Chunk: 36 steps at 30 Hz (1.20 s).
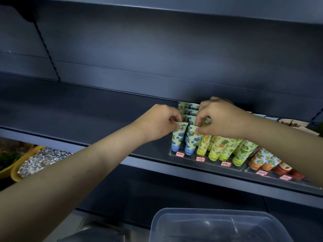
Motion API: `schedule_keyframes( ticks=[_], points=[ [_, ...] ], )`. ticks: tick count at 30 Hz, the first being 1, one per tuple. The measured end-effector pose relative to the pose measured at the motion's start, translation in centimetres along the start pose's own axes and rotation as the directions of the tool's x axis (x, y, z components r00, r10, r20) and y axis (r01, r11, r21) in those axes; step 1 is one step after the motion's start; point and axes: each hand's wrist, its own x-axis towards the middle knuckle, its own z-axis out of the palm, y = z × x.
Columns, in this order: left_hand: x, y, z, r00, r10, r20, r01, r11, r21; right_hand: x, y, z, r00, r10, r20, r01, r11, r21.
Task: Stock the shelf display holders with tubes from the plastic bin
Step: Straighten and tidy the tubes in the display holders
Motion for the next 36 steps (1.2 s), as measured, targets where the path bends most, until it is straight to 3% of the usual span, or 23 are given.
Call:
schedule_keyframes(
  ticks=[11,21,31,36],
  points=[
    [0.2,0.7,-0.6,0.997,-0.006,0.073,0.006,1.0,-0.012,-0.2,0.2,0.1,1.0,-0.015,-0.023,0.015,1.0,0.014],
    [0.6,3.8,-0.5,0.997,0.079,-0.022,-0.079,0.996,0.031,-3.5,3.6,-3.7,0.999,0.044,-0.015,-0.043,0.995,0.087],
    [1.7,6.3,2.5,0.986,0.168,-0.005,-0.157,0.932,0.328,-5.7,4.9,-1.5,0.996,0.038,-0.087,-0.033,0.998,0.049],
    [2.0,6.4,3.1,0.984,0.177,-0.018,-0.16,0.923,0.35,-5.6,4.9,-0.6,0.991,0.015,-0.131,-0.004,0.996,0.087]
  ],
)
